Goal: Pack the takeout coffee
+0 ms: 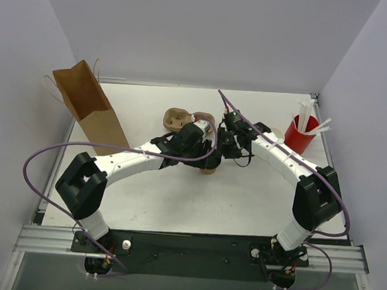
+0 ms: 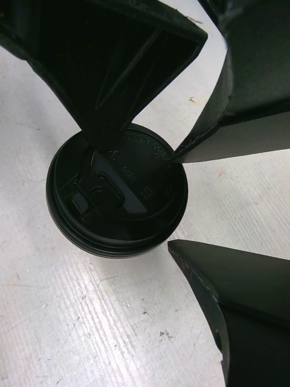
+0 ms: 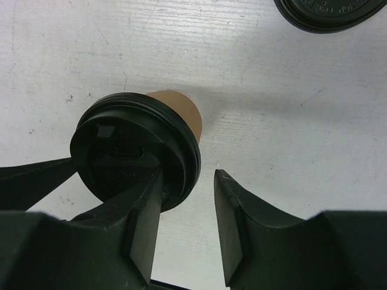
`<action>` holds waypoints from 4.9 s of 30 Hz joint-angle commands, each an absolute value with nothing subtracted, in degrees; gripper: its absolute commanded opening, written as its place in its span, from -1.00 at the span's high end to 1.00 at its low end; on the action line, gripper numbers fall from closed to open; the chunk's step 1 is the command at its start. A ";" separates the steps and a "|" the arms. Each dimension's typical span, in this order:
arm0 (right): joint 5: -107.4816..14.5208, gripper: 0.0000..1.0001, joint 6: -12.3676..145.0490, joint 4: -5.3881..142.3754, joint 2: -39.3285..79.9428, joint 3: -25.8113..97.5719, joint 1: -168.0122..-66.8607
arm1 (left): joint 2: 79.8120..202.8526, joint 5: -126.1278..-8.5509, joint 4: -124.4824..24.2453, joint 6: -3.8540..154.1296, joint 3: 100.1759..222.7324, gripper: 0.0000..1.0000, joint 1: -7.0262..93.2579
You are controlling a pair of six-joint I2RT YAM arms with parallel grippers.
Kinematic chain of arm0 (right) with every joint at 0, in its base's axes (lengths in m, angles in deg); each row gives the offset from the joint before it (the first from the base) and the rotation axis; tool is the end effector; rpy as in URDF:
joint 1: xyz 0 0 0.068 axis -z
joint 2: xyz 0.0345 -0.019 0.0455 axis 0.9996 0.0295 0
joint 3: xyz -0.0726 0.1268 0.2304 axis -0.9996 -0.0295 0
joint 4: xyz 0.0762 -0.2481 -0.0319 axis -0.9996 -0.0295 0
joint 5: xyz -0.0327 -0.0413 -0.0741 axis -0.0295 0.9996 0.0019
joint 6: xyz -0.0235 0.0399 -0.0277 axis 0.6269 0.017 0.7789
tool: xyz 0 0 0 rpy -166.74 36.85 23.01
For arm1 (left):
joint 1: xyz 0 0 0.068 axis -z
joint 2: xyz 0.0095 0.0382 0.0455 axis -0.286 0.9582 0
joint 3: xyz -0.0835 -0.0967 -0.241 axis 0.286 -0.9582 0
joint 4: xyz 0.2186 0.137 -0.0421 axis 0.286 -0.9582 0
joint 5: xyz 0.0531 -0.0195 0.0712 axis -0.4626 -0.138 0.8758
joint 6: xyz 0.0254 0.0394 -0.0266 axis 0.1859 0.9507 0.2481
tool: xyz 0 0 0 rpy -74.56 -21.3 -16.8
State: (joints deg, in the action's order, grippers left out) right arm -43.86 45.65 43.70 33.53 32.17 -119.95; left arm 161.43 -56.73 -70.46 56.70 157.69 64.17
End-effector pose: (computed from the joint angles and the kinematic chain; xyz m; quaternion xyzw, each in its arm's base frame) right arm 0.3072 0.1930 0.2578 -0.0494 0.9308 0.2132 0.2929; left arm 0.2492 -0.2704 0.2401 0.1332 0.9152 -0.2232 0.3080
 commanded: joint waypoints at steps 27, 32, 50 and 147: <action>-42.00 0.33 44.50 41.58 29.41 31.53 -120.92 | 163.13 -50.11 -72.61 55.16 156.17 -0.24 65.22; -39.37 0.33 43.10 41.58 26.33 29.77 -120.66 | 161.64 -50.46 -72.26 55.69 157.57 -0.24 65.31; -42.62 0.29 47.75 48.78 29.83 31.08 -118.90 | 157.77 -56.62 -72.26 58.07 158.81 -0.26 67.42; -53.24 -0.36 75.78 48.61 31.69 34.69 -121.01 | 152.85 -46.42 -80.34 50.51 160.57 -0.10 57.33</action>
State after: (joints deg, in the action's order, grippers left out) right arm -47.00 65.63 47.00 30.95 35.99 -120.97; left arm 156.88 -47.22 -77.19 52.59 158.50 62.07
